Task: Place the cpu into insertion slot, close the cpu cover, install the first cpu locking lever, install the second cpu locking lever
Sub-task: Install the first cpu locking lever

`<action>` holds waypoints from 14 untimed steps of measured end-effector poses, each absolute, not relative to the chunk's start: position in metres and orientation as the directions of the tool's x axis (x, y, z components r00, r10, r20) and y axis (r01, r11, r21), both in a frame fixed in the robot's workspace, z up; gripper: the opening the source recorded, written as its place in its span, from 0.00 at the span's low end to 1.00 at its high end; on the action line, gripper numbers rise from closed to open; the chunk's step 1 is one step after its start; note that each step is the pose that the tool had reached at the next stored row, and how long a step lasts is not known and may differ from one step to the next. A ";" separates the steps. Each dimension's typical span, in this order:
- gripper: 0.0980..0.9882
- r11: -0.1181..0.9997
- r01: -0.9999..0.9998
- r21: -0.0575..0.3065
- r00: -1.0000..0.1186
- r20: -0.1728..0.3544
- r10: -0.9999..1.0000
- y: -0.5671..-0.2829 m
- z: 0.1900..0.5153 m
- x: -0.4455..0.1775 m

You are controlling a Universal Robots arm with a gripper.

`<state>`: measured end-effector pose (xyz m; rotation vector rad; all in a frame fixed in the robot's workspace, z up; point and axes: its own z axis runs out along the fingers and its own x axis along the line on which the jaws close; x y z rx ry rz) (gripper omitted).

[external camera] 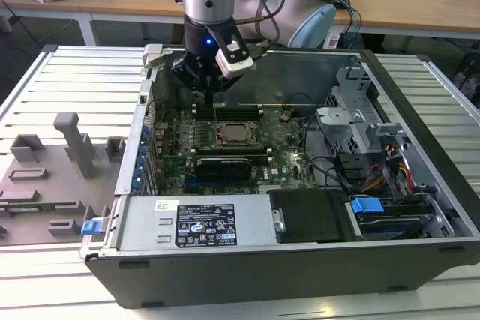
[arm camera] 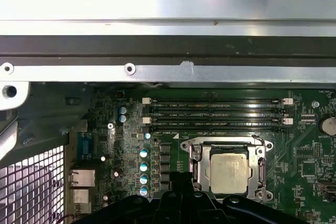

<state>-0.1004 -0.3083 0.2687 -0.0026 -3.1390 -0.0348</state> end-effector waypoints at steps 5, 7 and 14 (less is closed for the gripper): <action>0.01 1.000 0.002 0.022 -1.000 0.002 0.002 -0.308 0.267 -0.100; 0.01 1.000 0.002 0.022 -1.000 0.002 0.002 -0.308 0.267 -0.100; 0.01 1.000 0.002 0.022 -1.000 0.002 0.002 -0.308 0.265 -0.100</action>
